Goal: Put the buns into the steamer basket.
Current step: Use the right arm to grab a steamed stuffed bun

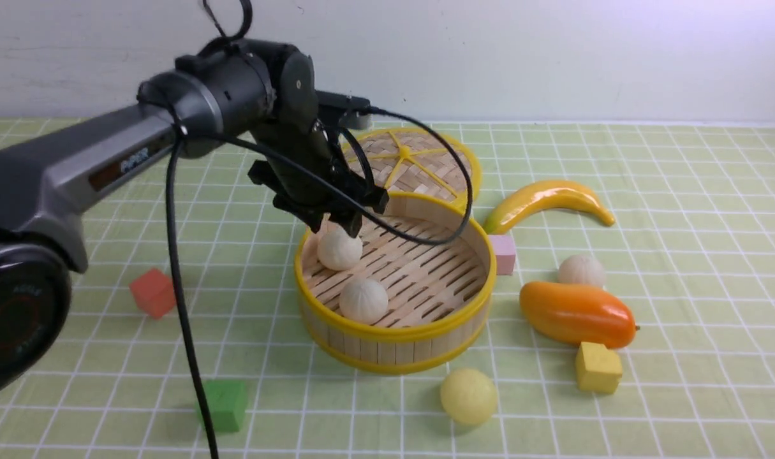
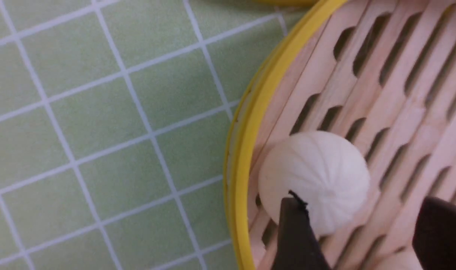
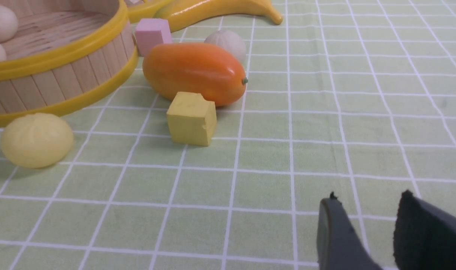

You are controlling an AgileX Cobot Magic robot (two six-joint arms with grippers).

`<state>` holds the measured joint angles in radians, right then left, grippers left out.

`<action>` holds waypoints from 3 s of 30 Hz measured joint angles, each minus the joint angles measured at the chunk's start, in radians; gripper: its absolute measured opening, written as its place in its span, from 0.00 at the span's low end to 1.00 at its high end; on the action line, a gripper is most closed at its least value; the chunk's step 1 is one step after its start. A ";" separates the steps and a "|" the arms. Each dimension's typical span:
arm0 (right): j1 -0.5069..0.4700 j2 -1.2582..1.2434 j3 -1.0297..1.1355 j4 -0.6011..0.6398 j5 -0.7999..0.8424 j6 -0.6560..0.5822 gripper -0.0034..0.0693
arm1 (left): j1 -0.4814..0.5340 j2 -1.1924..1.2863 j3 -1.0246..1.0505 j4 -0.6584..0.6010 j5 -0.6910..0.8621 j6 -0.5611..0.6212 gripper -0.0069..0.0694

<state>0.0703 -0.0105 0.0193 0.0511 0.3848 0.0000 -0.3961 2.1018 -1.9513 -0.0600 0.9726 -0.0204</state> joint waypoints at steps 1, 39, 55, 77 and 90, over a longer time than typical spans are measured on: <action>0.000 0.000 0.000 0.000 0.000 0.000 0.38 | 0.000 -0.008 0.000 0.000 0.002 -0.002 0.62; 0.007 0.011 -0.063 0.596 -0.222 0.256 0.35 | 0.000 -2.048 1.767 -0.497 -0.763 0.281 0.07; 0.153 1.044 -0.869 0.395 0.658 -0.120 0.14 | 0.000 -2.048 1.770 -0.465 -0.776 0.285 0.07; 0.564 1.757 -1.267 0.096 0.452 0.101 0.50 | 0.000 -2.048 1.770 -0.465 -0.773 0.285 0.07; 0.528 1.907 -1.308 0.100 0.378 0.102 0.47 | 0.000 -2.048 1.770 -0.464 -0.769 0.285 0.07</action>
<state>0.5986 1.8961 -1.2884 0.1513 0.7625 0.1022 -0.3961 0.0541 -0.1816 -0.5240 0.2037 0.2642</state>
